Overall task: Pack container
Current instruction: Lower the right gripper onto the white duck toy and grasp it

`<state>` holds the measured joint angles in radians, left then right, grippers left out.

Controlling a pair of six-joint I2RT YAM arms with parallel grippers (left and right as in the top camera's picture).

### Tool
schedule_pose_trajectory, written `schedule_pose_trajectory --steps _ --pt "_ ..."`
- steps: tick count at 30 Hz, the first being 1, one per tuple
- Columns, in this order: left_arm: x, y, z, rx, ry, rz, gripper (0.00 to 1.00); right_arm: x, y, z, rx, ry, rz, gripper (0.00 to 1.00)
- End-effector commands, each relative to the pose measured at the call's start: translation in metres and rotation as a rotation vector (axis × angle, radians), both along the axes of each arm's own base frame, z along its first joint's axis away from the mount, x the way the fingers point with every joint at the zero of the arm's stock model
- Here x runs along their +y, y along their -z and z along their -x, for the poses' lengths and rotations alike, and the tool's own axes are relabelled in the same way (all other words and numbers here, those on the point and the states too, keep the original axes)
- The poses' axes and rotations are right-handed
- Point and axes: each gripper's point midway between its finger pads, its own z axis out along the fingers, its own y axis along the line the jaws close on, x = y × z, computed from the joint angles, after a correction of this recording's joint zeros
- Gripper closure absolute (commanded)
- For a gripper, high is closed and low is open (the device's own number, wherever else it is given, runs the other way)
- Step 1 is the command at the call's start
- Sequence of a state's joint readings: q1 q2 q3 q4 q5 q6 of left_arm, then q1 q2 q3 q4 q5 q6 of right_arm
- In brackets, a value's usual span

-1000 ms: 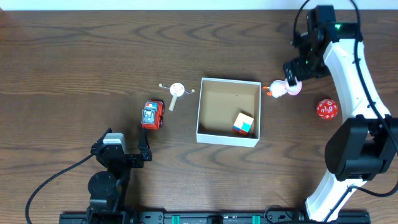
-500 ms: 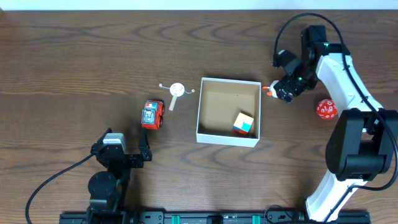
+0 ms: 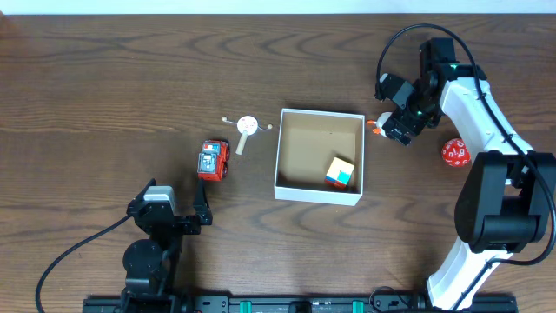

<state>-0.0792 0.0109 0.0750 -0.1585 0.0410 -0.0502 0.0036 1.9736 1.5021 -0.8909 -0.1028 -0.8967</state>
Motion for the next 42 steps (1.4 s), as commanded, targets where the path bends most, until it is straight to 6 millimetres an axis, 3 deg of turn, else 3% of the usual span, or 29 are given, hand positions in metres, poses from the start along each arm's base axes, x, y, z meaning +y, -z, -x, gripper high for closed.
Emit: schedule_pose_trajectory --steps 1,14,32,37,38,40,42 --pt "0.003 0.009 0.001 0.028 -0.01 -0.016 0.02 -0.001 -0.001 -0.001 -0.015 -0.037 -0.008 0.01" --pt "0.003 0.009 0.001 0.028 -0.01 -0.016 0.02 -0.001 0.002 -0.012 -0.071 -0.22 0.036 0.01" --pt "0.003 0.009 0.001 0.028 -0.01 -0.016 0.02 -0.003 0.06 -0.015 0.008 -0.261 0.035 0.01" --pt "0.003 0.009 0.001 0.028 -0.01 -0.016 0.02 -0.01 0.064 -0.027 -0.018 -0.152 0.047 0.04" --pt "0.003 0.009 0.001 0.028 -0.01 -0.016 0.02 -0.013 0.059 -0.032 -0.038 -0.113 0.057 0.07" --pt "0.003 0.009 0.001 0.028 -0.01 -0.016 0.02 -0.017 0.048 -0.041 -0.069 -0.06 0.072 0.24" --pt "0.003 0.009 0.001 0.028 -0.01 -0.016 0.02 -0.021 0.035 -0.047 -0.099 -0.024 0.085 0.65"
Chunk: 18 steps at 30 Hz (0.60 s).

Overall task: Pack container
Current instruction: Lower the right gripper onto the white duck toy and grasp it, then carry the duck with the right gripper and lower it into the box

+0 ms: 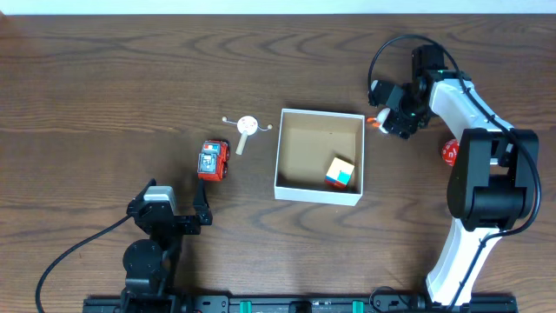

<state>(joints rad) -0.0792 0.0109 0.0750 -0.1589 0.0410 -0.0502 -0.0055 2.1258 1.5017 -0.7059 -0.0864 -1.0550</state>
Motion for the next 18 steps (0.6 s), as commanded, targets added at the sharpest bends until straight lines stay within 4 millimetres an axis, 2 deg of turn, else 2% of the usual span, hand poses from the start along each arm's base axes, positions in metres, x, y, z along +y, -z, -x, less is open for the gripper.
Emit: schedule_pose_trajectory --steps 1,2,3,8,11,14,18 --pt "0.003 0.009 0.001 0.028 -0.011 -0.016 0.02 -0.016 -0.025 -0.018 -0.074 0.138 0.029 0.81" --pt "0.003 0.009 0.001 0.028 -0.01 -0.016 0.02 -0.017 -0.034 -0.021 -0.096 0.163 0.029 0.92" --pt "0.003 0.009 0.001 0.028 -0.01 -0.016 0.02 -0.018 -0.043 -0.024 -0.116 0.184 0.026 0.99" --pt "0.003 0.009 0.001 0.028 -0.01 -0.016 0.02 -0.016 -0.087 -0.029 -0.208 0.273 -0.017 0.99" --pt "0.003 0.009 0.001 0.028 -0.01 -0.016 0.02 -0.011 -0.128 -0.028 -0.286 0.363 -0.071 0.99" --pt "0.003 0.009 0.001 0.028 -0.01 -0.016 0.02 -0.004 -0.16 -0.022 -0.339 0.422 -0.12 0.99" --pt "0.003 0.009 0.001 0.028 -0.01 -0.016 0.02 0.029 -0.208 -0.002 -0.37 0.506 -0.278 0.99"
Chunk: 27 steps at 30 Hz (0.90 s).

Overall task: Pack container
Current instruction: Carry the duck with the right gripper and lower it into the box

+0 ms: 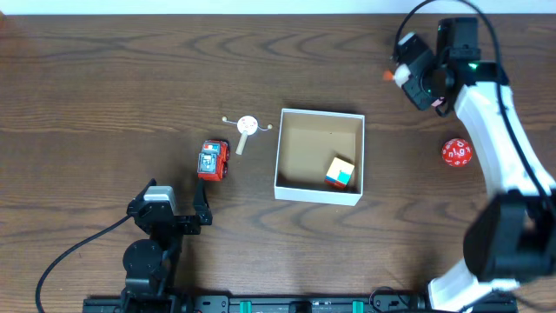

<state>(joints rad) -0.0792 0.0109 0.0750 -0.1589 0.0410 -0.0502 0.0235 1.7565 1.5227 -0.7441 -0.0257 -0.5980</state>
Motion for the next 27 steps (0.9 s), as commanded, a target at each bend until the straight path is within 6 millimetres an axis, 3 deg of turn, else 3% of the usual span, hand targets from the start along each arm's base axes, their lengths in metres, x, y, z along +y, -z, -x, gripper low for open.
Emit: schedule_pose_trajectory --steps 1,4,7,12,15,20,27 --pt "0.003 0.009 0.001 0.028 -0.01 -0.016 0.02 0.037 -0.055 0.012 -0.089 0.104 -0.194 0.99" --pt "0.003 0.009 0.001 0.028 -0.01 -0.016 0.02 0.067 -0.078 0.03 -0.092 0.192 -0.337 0.99" --pt "0.003 0.009 0.001 0.028 -0.01 -0.016 0.02 0.095 -0.088 0.044 -0.065 0.267 -0.455 0.99" --pt "0.003 0.009 0.001 0.028 -0.01 -0.016 0.02 0.142 -0.08 0.068 0.035 0.359 -0.557 0.99" --pt "0.003 0.009 0.001 0.028 -0.01 -0.016 0.02 0.15 -0.065 0.08 0.077 0.453 -0.53 0.99" --pt "0.003 0.009 0.001 0.028 -0.01 -0.016 0.02 0.143 -0.035 0.093 0.099 0.588 -0.385 0.99" --pt "0.003 0.009 0.001 0.028 -0.01 -0.016 0.02 0.147 0.007 0.088 0.141 0.608 -0.258 0.99"
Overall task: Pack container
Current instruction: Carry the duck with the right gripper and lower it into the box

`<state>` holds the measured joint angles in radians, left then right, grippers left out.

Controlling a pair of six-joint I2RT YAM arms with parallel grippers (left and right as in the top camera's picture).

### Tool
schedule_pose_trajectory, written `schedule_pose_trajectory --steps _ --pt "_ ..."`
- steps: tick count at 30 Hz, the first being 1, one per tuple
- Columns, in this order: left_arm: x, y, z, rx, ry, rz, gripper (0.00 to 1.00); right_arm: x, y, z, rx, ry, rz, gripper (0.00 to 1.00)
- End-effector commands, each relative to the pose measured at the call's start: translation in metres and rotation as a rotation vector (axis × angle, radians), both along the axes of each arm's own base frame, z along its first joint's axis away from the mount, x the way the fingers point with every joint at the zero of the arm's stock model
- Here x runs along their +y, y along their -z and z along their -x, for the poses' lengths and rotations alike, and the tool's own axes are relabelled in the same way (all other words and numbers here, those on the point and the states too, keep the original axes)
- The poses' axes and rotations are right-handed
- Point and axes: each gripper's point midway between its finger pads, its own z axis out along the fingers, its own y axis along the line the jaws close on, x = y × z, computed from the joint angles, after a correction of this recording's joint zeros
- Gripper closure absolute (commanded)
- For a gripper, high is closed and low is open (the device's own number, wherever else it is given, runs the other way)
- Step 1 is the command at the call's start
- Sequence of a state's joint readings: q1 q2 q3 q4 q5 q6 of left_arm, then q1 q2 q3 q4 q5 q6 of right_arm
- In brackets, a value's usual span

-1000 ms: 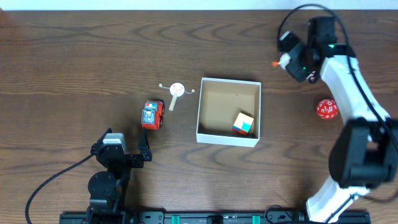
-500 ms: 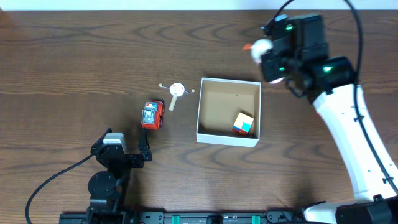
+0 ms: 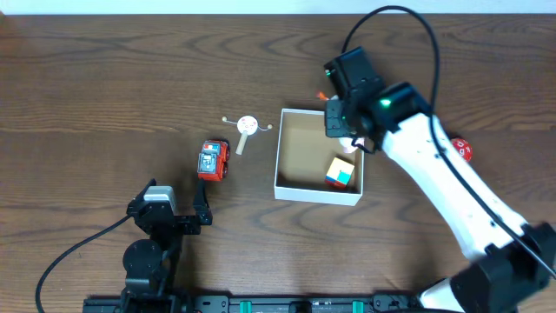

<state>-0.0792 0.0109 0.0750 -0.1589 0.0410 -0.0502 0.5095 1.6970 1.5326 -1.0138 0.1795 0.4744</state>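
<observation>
The white-walled cardboard box (image 3: 317, 194) stands mid-table with a coloured cube (image 3: 341, 173) in its lower right corner. My right gripper (image 3: 329, 98) hangs over the box's upper right corner, shut on a small white and orange toy (image 3: 323, 94); only the toy's orange tip shows past the fingers. A red toy car (image 3: 212, 161) and a white round piece with a stick (image 3: 247, 127) lie left of the box. My left gripper (image 3: 201, 214) rests near the front edge, below the car; its jaws are too small to read.
A red die (image 3: 461, 149) lies right of the box, half hidden behind my right arm's white link (image 3: 434, 174), which crosses the table from the lower right. The left arm's base and cable (image 3: 78, 252) sit at the front left.
My right gripper, still holding the white and orange toy, has gone from high at the back right of the table to the box's upper right corner. Nothing else has moved.
My right gripper was down at the white and orange toy just right of the box, and was still there at the second moment. Then it held the toy at the far right, and now holds it over the box's corner. The left arm stayed still.
</observation>
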Motion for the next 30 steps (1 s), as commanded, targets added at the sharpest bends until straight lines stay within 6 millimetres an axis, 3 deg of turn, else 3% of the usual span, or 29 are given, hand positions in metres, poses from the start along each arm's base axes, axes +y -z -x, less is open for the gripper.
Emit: schedule_pose_trajectory --steps 1,9,15,30 --pt "0.003 0.009 0.001 0.028 -0.01 -0.016 0.02 -0.005 0.013 -0.009 -0.001 0.058 0.061 0.99" --pt "0.003 0.009 0.001 0.028 -0.01 -0.016 0.02 -0.004 0.056 -0.012 0.092 0.058 0.122 0.96" --pt "0.003 0.009 0.001 0.028 -0.01 -0.016 0.02 -0.004 0.062 -0.012 0.104 0.061 0.129 0.89" --pt "0.003 0.009 0.001 0.028 -0.01 -0.016 0.02 -0.012 0.074 -0.008 0.107 0.171 0.125 0.93"
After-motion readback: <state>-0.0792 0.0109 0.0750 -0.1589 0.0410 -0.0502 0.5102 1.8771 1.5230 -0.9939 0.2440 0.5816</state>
